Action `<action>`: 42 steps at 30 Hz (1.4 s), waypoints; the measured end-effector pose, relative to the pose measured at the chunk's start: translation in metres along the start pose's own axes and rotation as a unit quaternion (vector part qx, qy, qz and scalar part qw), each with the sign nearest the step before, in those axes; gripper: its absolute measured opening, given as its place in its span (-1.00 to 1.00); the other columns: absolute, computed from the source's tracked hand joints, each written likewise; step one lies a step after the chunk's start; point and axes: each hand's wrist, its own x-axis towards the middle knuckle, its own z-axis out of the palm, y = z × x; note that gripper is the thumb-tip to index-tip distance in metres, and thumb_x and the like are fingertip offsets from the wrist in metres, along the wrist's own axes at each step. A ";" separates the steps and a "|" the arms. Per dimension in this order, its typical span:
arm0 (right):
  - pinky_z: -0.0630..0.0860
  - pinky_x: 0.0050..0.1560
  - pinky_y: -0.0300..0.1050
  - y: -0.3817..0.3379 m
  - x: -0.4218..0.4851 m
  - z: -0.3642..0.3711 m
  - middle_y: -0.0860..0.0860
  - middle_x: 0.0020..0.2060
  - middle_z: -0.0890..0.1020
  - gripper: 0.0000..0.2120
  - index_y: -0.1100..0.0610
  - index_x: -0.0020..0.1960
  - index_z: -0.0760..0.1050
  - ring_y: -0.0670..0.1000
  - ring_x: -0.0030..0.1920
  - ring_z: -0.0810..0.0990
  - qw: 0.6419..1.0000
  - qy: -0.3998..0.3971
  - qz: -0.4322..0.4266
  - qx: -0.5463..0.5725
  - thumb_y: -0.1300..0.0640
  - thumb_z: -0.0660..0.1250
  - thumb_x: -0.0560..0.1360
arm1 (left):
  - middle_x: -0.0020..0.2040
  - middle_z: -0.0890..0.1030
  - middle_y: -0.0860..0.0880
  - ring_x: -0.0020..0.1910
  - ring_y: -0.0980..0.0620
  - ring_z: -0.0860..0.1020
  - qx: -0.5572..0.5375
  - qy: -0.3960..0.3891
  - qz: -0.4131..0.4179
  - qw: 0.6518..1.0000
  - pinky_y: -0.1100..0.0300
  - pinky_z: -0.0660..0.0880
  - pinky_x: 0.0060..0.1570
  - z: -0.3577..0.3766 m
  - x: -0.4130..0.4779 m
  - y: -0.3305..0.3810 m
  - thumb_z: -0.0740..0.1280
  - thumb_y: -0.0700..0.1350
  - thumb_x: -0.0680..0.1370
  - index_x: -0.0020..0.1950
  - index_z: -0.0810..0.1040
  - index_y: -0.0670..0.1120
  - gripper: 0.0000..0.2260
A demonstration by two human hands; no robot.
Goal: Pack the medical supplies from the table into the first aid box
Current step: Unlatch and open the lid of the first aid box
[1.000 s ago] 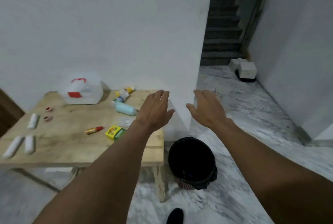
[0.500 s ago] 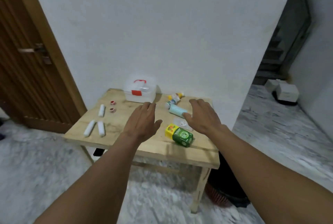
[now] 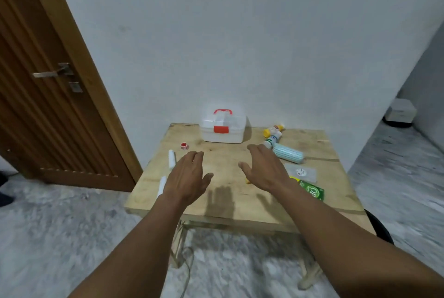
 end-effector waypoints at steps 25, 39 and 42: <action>0.59 0.03 0.23 -0.020 0.240 0.170 0.20 -0.21 0.60 -0.74 0.22 -0.18 0.53 0.21 -0.13 0.62 0.771 0.112 0.362 0.512 0.01 0.42 0.49 | 0.54 0.22 -0.13 0.50 -0.11 0.23 -0.156 -0.036 0.051 0.986 0.02 0.30 0.38 0.107 0.288 -0.137 0.36 0.09 0.55 0.52 0.30 0.00 -0.43; 0.49 -0.35 -0.19 -0.043 0.284 0.198 0.05 -0.32 0.63 -0.66 0.28 -0.07 0.65 -0.02 -0.34 0.55 0.562 0.255 0.451 0.645 -0.02 0.53 0.42 | 0.59 0.13 -0.02 0.48 0.12 0.20 -0.277 -0.050 0.108 0.953 0.60 -0.01 0.25 0.144 0.323 -0.163 0.37 0.07 0.53 0.47 0.41 0.02 -0.49; 0.49 -0.43 -0.22 -0.045 0.284 0.199 0.03 -0.33 0.64 -0.69 0.24 -0.05 0.65 -0.04 -0.40 0.55 0.557 0.259 0.458 0.643 -0.01 0.53 0.42 | 0.57 0.19 -0.06 0.45 0.15 0.20 -0.296 -0.035 0.117 0.947 0.71 -0.02 0.20 0.146 0.323 -0.164 0.44 -0.01 0.50 0.43 0.46 -0.01 -0.50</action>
